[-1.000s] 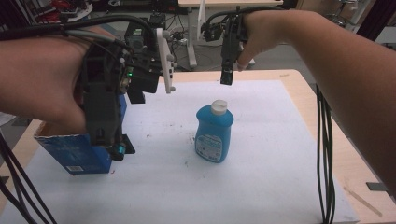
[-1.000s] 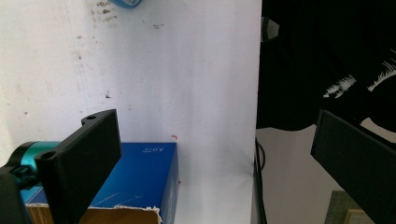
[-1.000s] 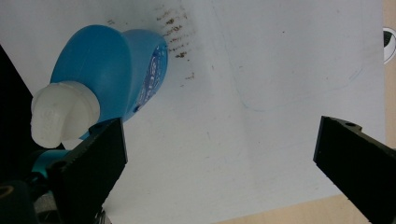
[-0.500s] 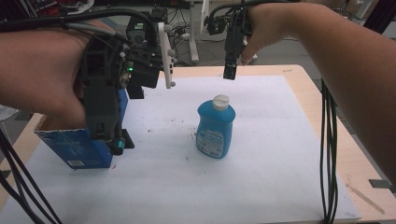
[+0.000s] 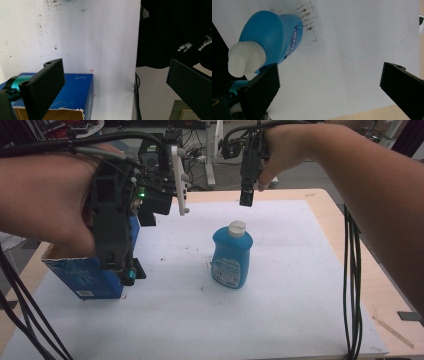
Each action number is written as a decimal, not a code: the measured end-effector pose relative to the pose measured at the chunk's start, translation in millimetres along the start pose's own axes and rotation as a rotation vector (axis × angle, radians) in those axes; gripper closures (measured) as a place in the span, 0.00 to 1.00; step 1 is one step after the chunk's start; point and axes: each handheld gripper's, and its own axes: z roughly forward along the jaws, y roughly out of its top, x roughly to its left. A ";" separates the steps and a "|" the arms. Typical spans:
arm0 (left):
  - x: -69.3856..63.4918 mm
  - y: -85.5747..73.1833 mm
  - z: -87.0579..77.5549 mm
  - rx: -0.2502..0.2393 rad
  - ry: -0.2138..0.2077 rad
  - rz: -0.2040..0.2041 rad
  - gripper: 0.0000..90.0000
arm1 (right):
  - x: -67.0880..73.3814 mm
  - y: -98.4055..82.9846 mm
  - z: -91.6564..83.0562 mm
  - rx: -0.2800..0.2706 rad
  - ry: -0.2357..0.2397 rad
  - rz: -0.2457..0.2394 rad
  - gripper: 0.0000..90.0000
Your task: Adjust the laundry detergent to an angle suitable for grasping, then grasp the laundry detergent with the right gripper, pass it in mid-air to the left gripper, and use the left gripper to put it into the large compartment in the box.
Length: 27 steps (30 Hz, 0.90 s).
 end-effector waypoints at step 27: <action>-7.5 1.2 0.6 0.001 0.009 0.018 0.02 | 8.1 -7.1 -6.7 -0.020 -0.028 0.020 0.02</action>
